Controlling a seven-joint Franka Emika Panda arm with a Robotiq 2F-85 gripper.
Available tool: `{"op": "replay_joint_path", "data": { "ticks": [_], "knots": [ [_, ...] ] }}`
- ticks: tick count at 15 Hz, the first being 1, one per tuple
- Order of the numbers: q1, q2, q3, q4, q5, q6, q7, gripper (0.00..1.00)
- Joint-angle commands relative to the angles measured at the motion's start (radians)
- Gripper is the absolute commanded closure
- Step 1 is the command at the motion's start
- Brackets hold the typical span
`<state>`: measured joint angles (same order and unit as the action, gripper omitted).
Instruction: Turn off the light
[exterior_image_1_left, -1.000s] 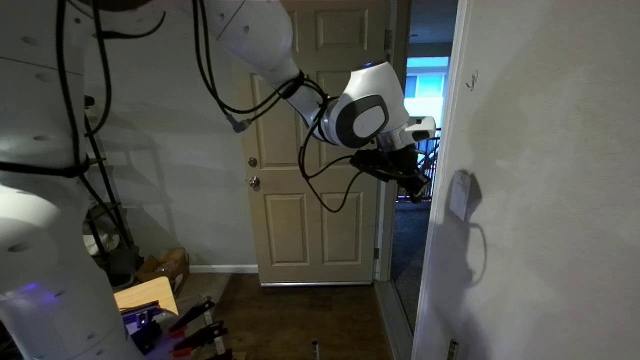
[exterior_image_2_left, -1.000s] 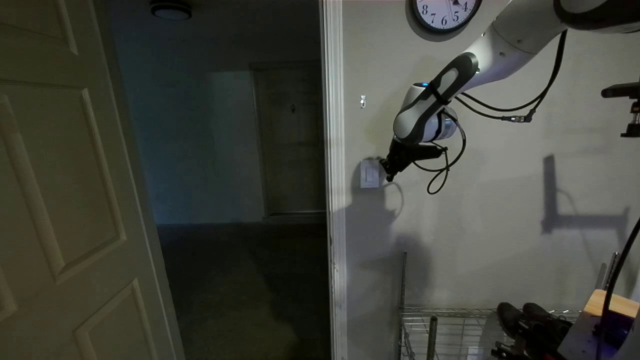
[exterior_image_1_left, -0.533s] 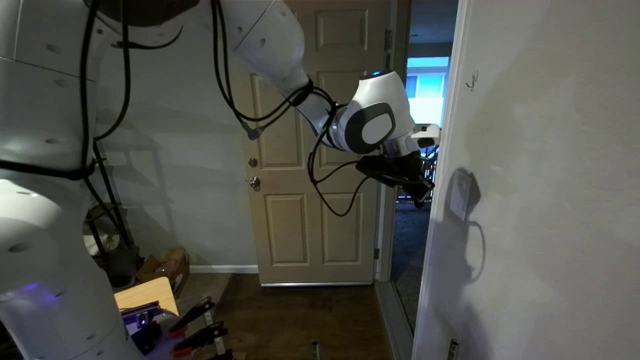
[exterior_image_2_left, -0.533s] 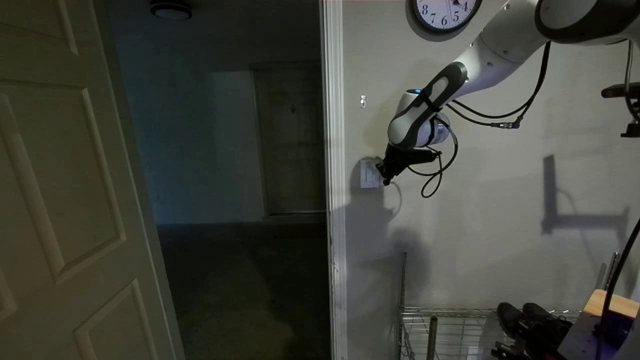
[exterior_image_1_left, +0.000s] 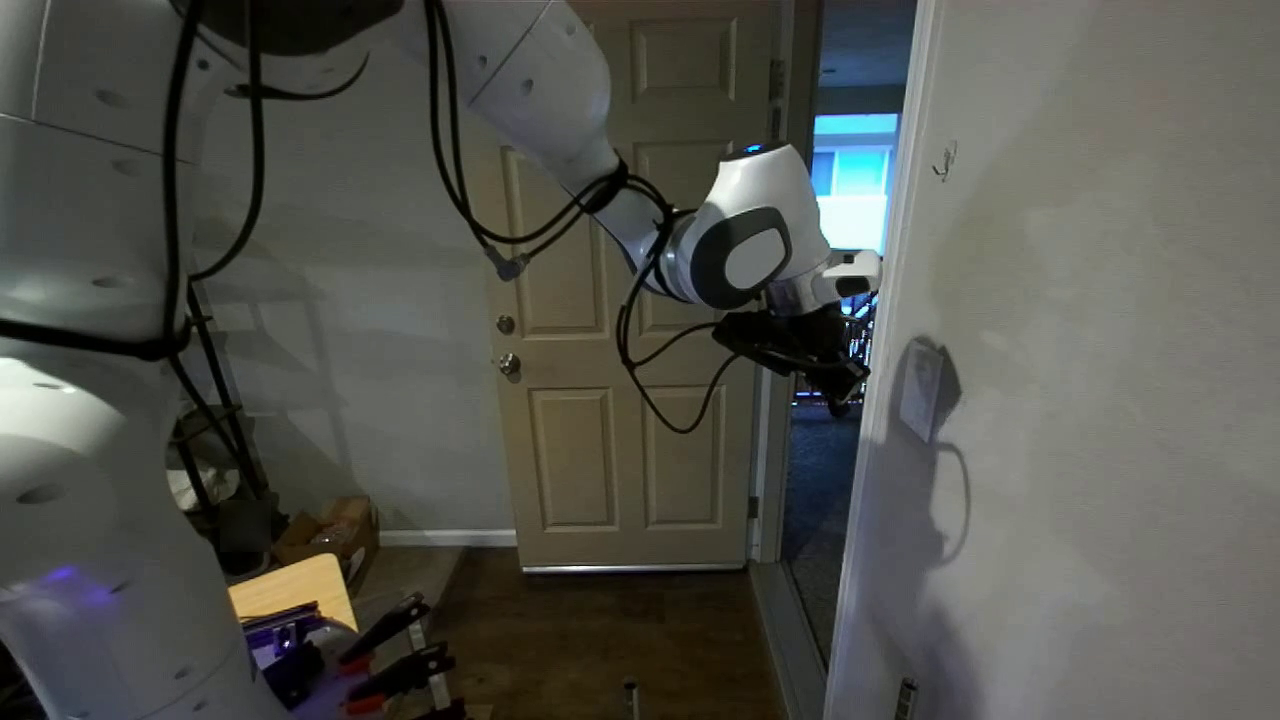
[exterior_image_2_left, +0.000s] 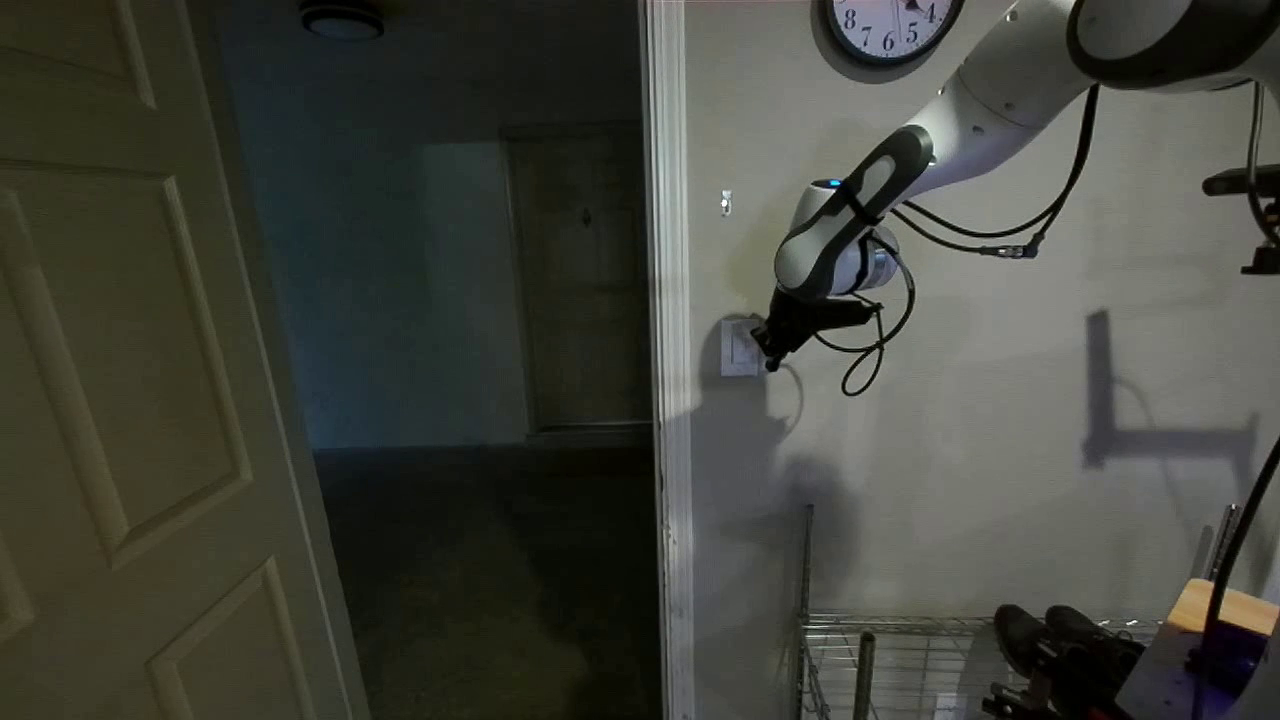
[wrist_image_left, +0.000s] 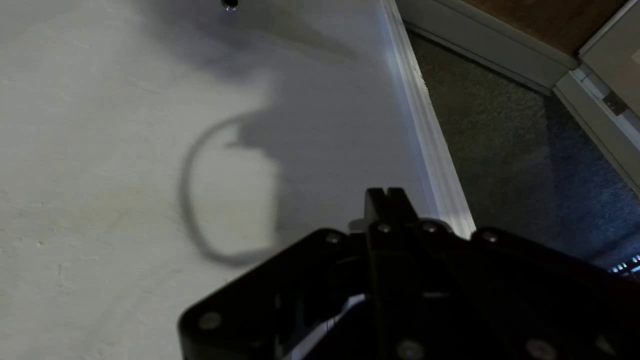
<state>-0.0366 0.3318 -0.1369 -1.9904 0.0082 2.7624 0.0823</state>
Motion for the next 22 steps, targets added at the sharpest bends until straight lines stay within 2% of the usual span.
{"op": "replay_joint_path", "data": {
  "ticks": [1, 2, 3, 6, 11, 22],
  "knots": [
    [-0.012, -0.001, 0.011, 0.002, -0.006, -0.004, 0.002, 0.69],
    [-0.017, 0.026, 0.022, 0.028, 0.003, 0.004, -0.012, 0.95],
    [-0.023, 0.046, 0.034, 0.05, 0.015, 0.007, -0.025, 0.92],
    [-0.044, 0.101, 0.065, 0.107, 0.044, 0.05, -0.036, 0.97],
    [-0.069, 0.166, 0.078, 0.16, 0.06, 0.131, -0.02, 0.96],
    [-0.122, 0.255, 0.131, 0.257, 0.091, 0.202, -0.028, 0.97]
  ]
}}
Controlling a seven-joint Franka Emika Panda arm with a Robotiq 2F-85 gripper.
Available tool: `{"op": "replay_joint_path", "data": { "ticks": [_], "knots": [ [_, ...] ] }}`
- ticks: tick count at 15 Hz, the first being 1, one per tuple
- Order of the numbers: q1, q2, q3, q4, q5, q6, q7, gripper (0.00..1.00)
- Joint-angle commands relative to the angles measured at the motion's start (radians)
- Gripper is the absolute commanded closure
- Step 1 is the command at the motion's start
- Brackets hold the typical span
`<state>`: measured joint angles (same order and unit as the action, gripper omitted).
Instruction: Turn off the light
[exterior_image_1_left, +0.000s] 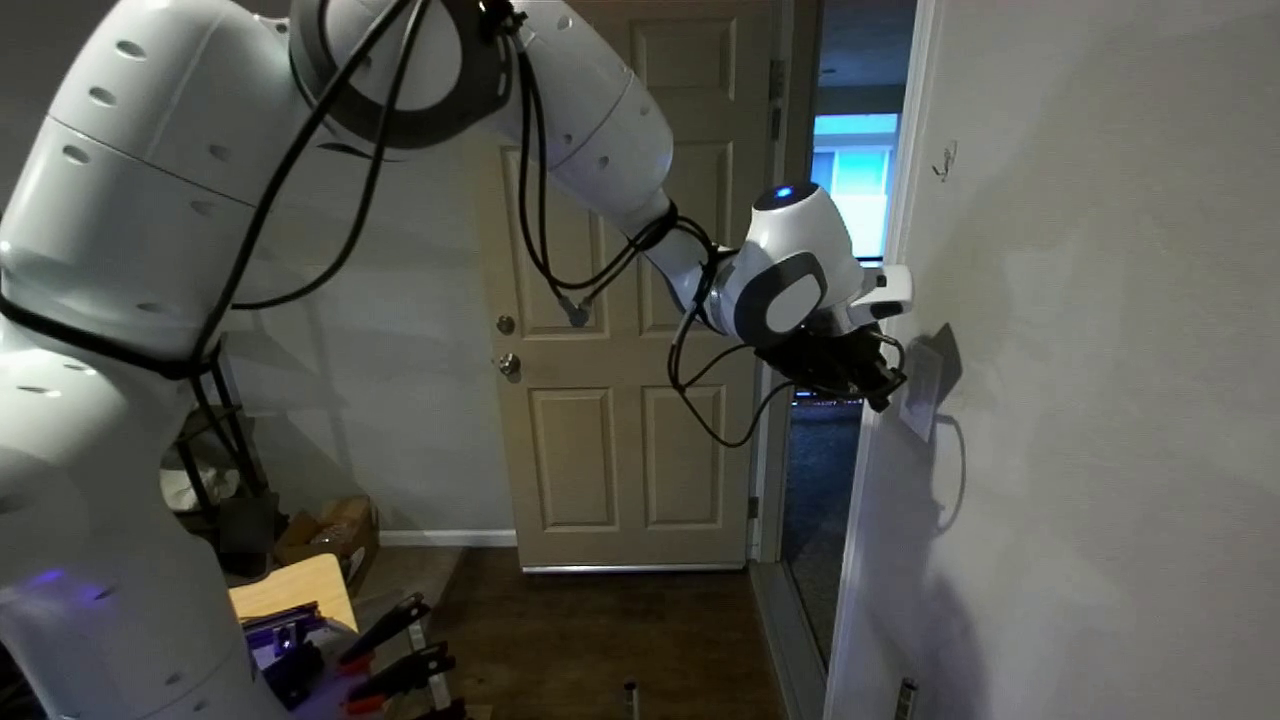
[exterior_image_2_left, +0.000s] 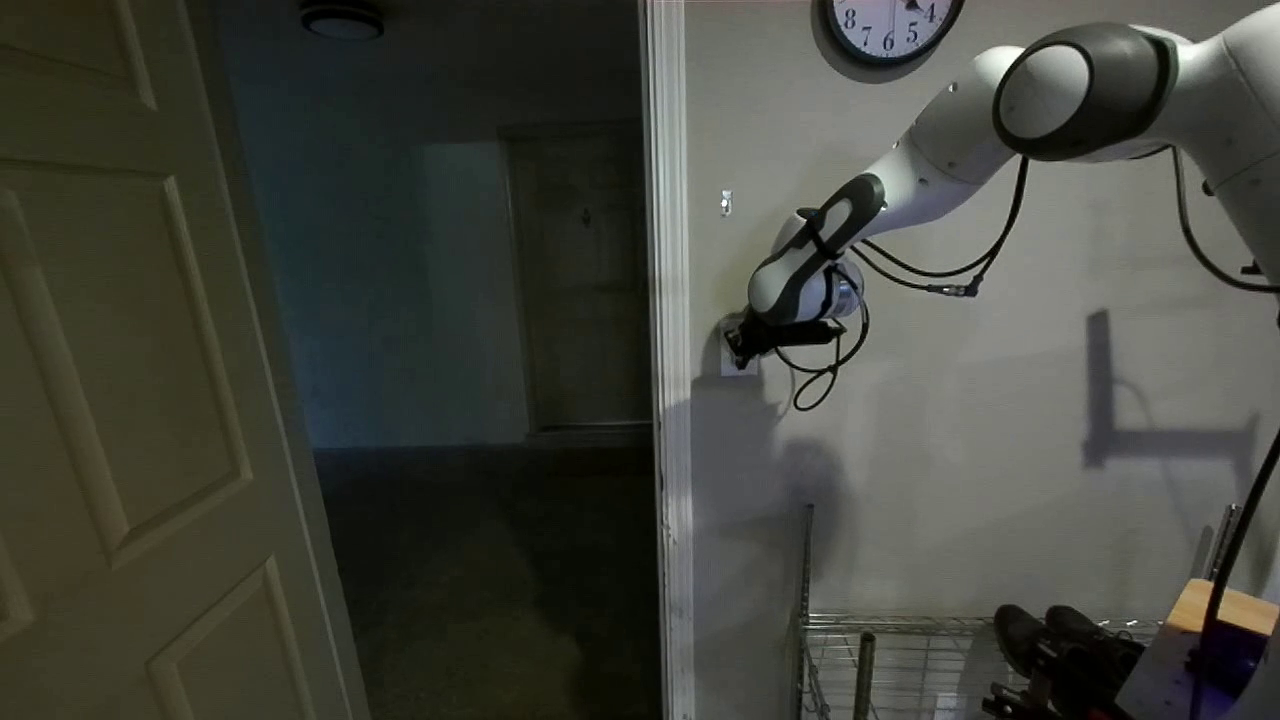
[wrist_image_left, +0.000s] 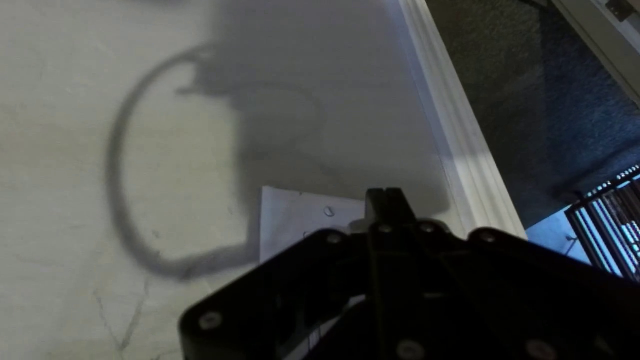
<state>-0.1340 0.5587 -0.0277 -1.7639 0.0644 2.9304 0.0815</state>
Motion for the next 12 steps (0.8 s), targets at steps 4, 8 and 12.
{"op": "replay_joint_path", "data": {
  "ticks": [4, 8, 12],
  "knots": [
    [-0.033, 0.069, 0.016, 0.076, 0.036, 0.049, -0.022, 0.96],
    [-0.057, 0.119, 0.03, 0.135, 0.043, 0.056, -0.026, 0.96],
    [-0.07, 0.121, 0.052, 0.134, 0.053, 0.076, -0.032, 0.96]
  ]
}}
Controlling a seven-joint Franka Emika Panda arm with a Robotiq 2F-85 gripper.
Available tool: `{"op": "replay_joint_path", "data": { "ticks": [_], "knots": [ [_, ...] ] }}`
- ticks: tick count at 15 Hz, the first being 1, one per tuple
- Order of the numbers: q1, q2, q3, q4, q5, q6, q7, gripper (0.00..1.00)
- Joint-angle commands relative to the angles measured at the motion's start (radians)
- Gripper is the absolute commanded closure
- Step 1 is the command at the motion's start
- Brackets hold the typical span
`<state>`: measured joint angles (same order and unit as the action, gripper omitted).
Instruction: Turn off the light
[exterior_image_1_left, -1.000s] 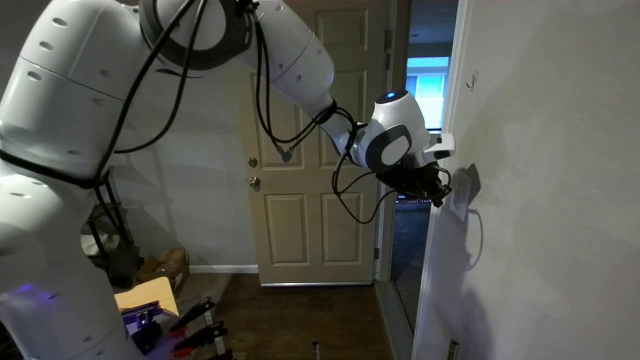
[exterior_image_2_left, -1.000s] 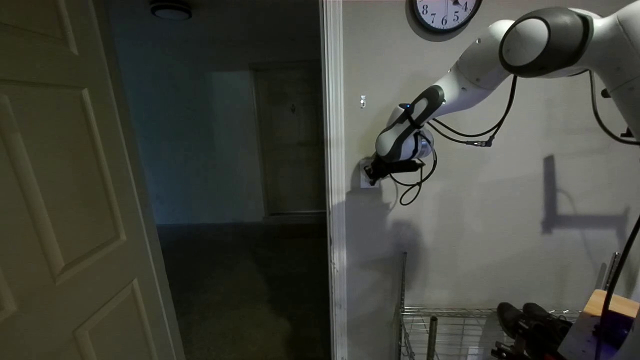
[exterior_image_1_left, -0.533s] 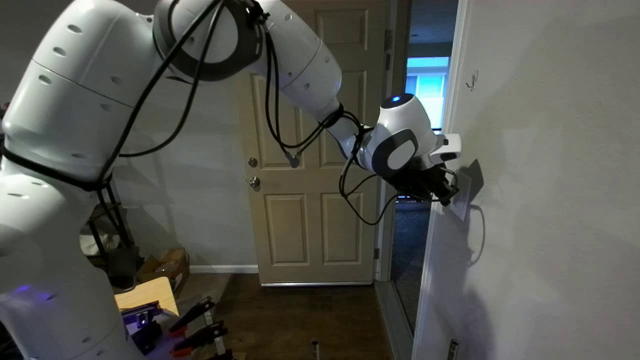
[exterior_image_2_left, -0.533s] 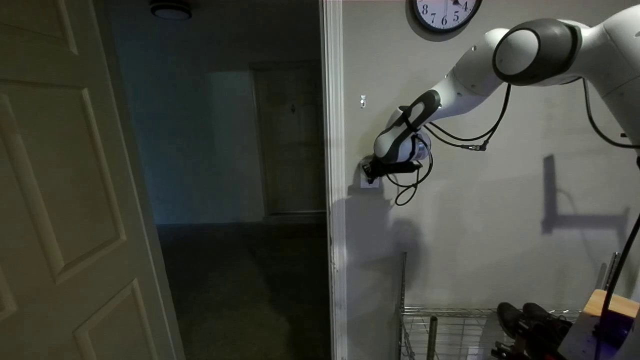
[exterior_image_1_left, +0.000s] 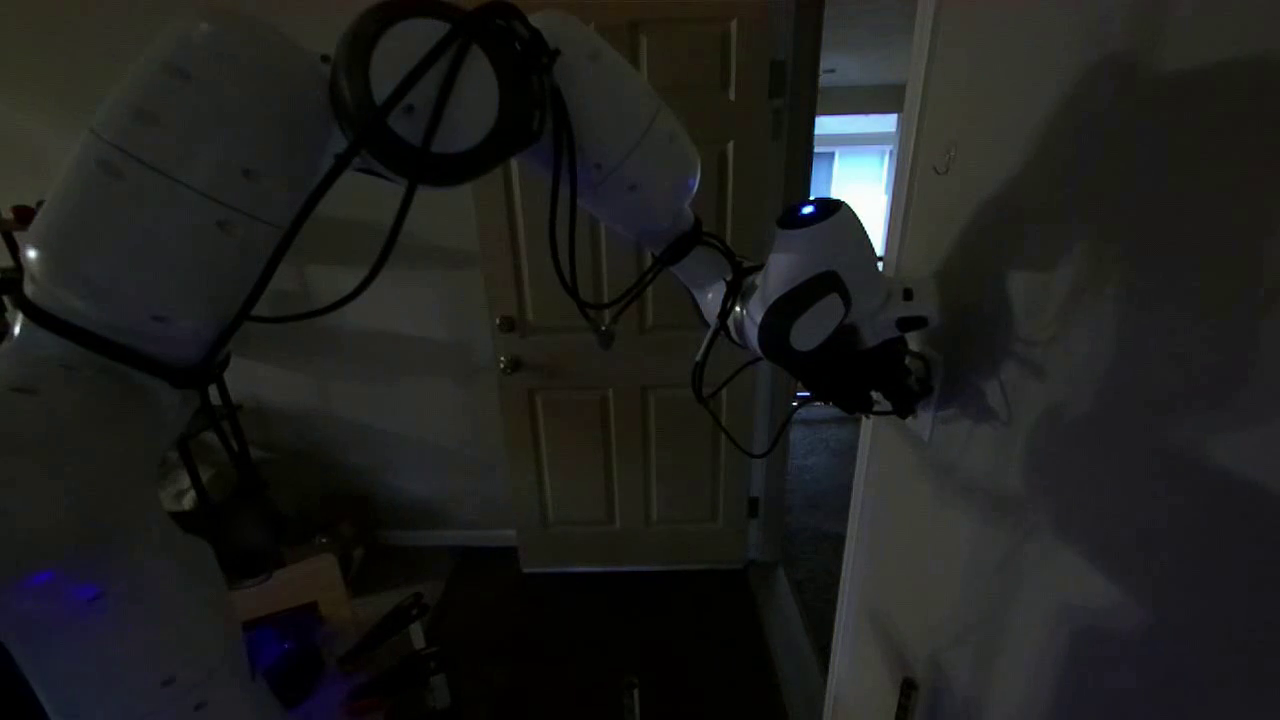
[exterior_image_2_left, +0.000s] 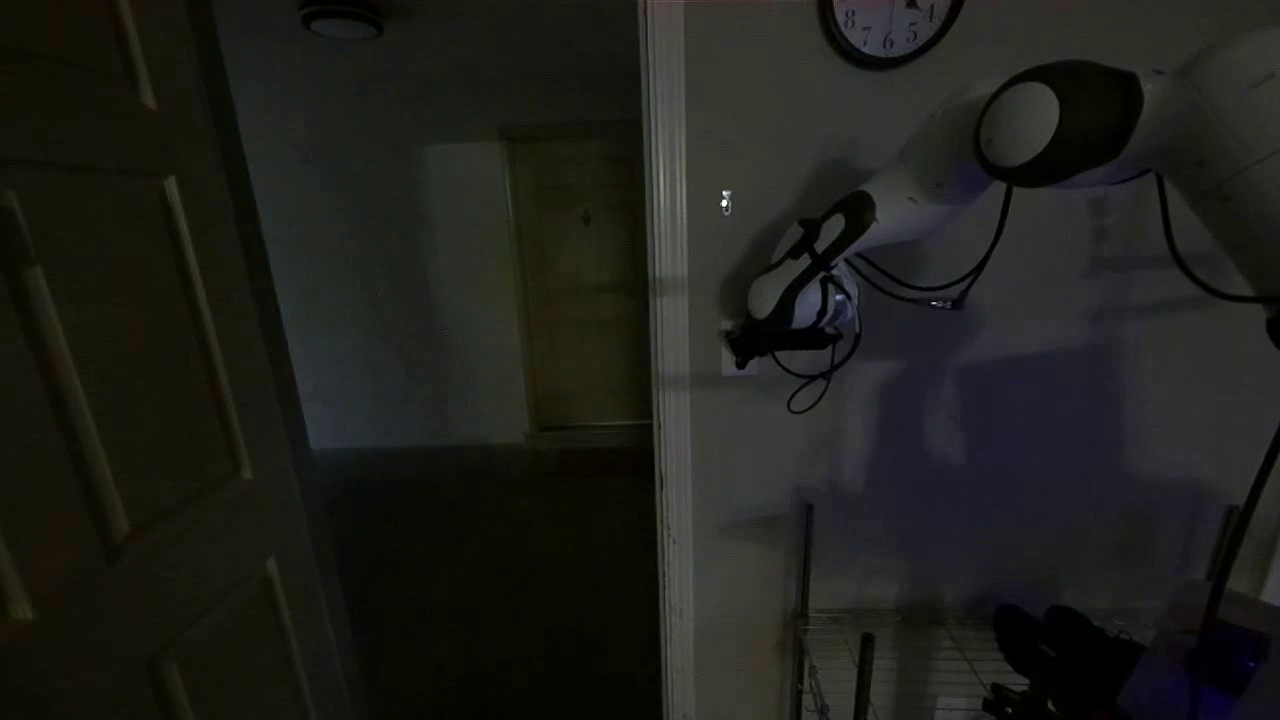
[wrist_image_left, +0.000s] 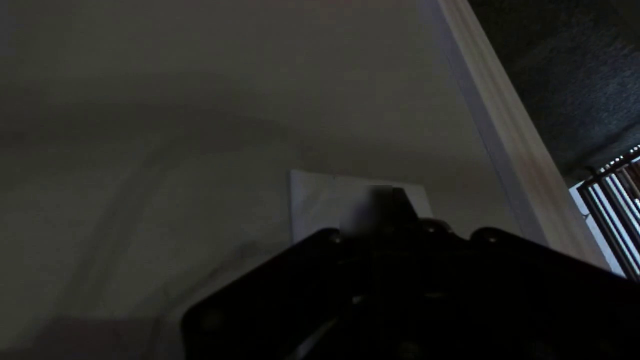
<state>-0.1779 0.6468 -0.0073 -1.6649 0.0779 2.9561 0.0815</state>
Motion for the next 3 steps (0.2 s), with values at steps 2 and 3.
{"op": "replay_joint_path", "data": {
  "ticks": [2, 3],
  "knots": [
    [-0.035, 0.034, 0.043, 0.033, 0.052, 0.059, -0.03, 0.97],
    [-0.039, 0.033, 0.049, 0.033, 0.058, 0.059, -0.03, 0.97]
  ]
}}
